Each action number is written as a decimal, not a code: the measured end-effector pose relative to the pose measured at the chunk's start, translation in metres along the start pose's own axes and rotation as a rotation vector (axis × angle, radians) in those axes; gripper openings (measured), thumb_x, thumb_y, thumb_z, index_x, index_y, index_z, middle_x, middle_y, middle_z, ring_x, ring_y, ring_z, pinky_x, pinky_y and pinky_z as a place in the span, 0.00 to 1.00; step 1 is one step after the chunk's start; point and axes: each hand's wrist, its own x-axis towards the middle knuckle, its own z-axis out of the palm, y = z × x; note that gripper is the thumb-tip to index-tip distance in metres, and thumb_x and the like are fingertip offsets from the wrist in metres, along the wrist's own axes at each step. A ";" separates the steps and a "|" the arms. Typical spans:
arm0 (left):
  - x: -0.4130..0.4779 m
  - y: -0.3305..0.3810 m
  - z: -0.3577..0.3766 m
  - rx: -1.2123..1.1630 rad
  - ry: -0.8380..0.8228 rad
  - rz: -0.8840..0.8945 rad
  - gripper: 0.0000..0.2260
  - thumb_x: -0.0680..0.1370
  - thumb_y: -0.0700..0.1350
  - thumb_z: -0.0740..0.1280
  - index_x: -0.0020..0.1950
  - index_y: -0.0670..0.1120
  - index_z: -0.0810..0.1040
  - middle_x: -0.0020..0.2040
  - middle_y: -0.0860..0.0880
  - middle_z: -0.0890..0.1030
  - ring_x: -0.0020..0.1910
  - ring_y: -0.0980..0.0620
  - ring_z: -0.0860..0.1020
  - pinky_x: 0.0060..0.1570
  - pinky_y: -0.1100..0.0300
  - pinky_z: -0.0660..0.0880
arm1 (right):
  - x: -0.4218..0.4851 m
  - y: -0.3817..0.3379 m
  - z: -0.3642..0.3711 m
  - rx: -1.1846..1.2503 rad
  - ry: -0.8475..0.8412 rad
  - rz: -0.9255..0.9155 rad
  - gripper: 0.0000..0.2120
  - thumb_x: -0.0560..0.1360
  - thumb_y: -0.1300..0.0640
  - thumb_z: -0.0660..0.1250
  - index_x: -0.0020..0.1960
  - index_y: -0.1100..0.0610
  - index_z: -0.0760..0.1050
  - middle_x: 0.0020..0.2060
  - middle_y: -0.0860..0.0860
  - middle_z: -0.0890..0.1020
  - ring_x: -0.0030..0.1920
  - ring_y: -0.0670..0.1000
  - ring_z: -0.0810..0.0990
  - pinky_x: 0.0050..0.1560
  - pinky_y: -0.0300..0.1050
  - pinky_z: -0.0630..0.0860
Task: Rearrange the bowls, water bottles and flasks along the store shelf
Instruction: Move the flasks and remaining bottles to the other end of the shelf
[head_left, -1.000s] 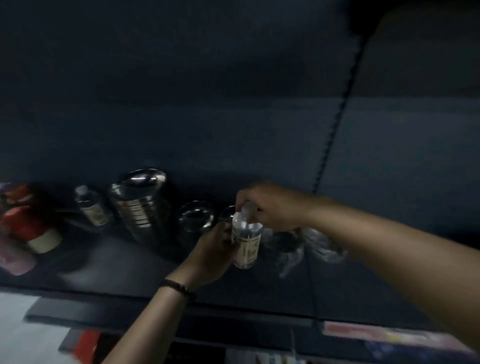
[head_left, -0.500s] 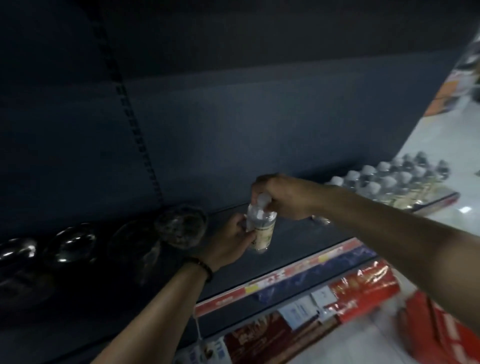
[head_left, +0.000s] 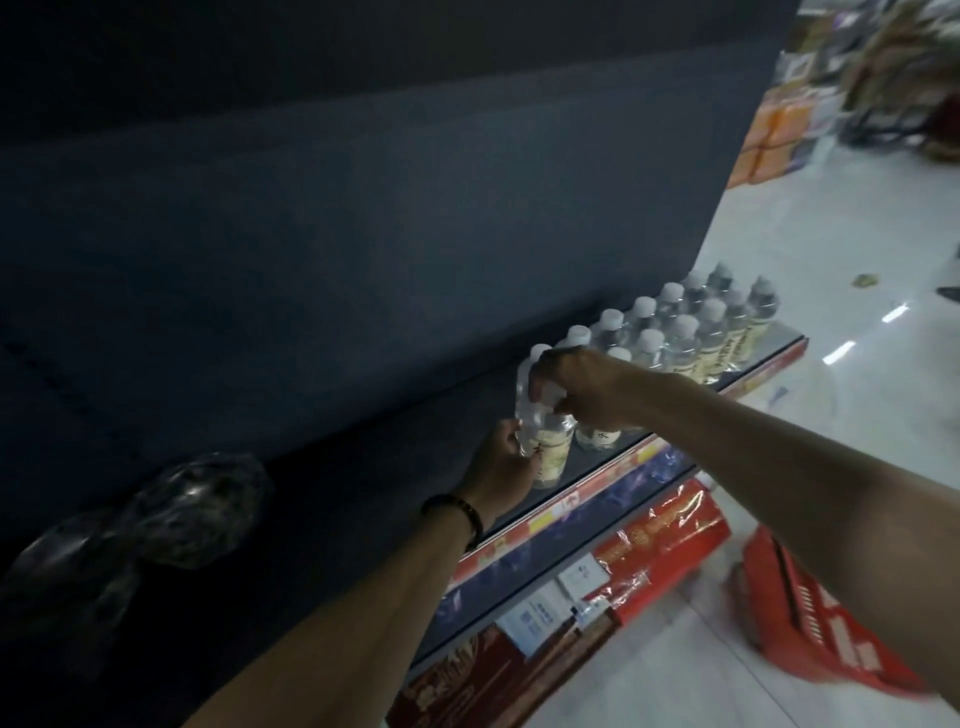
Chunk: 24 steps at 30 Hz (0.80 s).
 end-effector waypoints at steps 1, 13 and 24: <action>0.010 -0.004 0.005 0.003 -0.007 -0.003 0.16 0.70 0.50 0.70 0.58 0.56 0.77 0.56 0.53 0.86 0.58 0.51 0.84 0.64 0.40 0.82 | 0.000 0.008 0.000 0.017 0.004 0.008 0.15 0.78 0.61 0.74 0.61 0.47 0.81 0.58 0.45 0.79 0.56 0.51 0.81 0.54 0.49 0.82; 0.039 -0.005 0.038 0.086 0.021 0.038 0.18 0.82 0.40 0.69 0.69 0.55 0.71 0.54 0.60 0.77 0.53 0.62 0.78 0.49 0.64 0.75 | 0.008 0.038 0.002 -0.069 0.001 0.023 0.19 0.79 0.65 0.72 0.67 0.49 0.79 0.63 0.47 0.77 0.59 0.51 0.82 0.49 0.44 0.81; 0.040 -0.007 0.039 0.122 -0.016 0.072 0.23 0.81 0.41 0.70 0.75 0.49 0.71 0.61 0.54 0.80 0.53 0.64 0.79 0.46 0.67 0.75 | 0.001 0.034 -0.007 -0.103 -0.024 0.103 0.23 0.79 0.58 0.74 0.72 0.46 0.75 0.68 0.50 0.77 0.62 0.55 0.82 0.56 0.52 0.84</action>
